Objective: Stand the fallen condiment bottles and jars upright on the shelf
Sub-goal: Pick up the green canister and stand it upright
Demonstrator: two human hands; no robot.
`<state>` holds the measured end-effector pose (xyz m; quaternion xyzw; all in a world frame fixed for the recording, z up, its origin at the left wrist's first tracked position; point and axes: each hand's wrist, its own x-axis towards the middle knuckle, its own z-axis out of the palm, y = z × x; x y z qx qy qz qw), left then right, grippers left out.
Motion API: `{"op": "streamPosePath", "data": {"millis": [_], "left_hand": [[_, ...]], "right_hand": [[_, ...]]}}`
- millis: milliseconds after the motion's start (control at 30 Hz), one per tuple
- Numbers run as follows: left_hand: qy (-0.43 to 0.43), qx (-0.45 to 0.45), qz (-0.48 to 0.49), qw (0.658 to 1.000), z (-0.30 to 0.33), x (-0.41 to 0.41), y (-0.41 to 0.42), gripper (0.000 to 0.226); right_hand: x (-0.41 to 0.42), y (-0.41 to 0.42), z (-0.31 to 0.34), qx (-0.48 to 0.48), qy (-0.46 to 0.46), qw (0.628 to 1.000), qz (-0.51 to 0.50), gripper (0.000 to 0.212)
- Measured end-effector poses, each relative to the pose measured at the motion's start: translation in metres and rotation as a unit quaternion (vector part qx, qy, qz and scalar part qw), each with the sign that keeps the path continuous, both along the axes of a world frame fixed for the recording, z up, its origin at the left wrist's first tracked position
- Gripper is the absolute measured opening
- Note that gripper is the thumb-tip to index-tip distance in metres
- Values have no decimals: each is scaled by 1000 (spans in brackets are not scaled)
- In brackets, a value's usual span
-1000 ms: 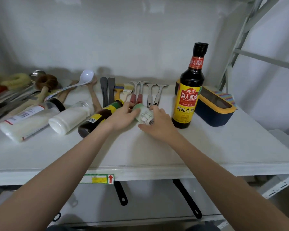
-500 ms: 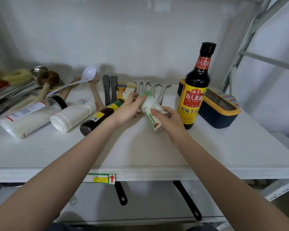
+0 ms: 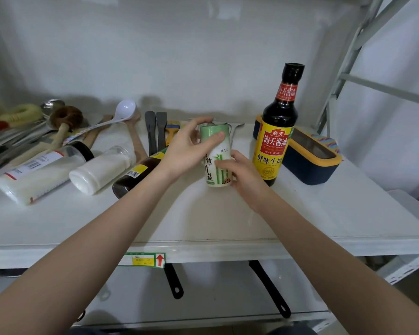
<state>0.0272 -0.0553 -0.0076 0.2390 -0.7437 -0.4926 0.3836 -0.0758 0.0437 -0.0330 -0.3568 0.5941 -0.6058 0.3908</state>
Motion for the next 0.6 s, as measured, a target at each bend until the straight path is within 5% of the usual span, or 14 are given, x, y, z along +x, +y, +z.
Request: {"op": "streamPosePath", "data": {"millis": [200,600], "left_hand": [[-59,-118,54,990,6,-2,7,54],[-121,-187,49,974,-3,-6,-1,65]], "right_hand": [[5,0,1,7,239,970,-49,50],[-1,-11,-15,24,297,951,-78,58]]}}
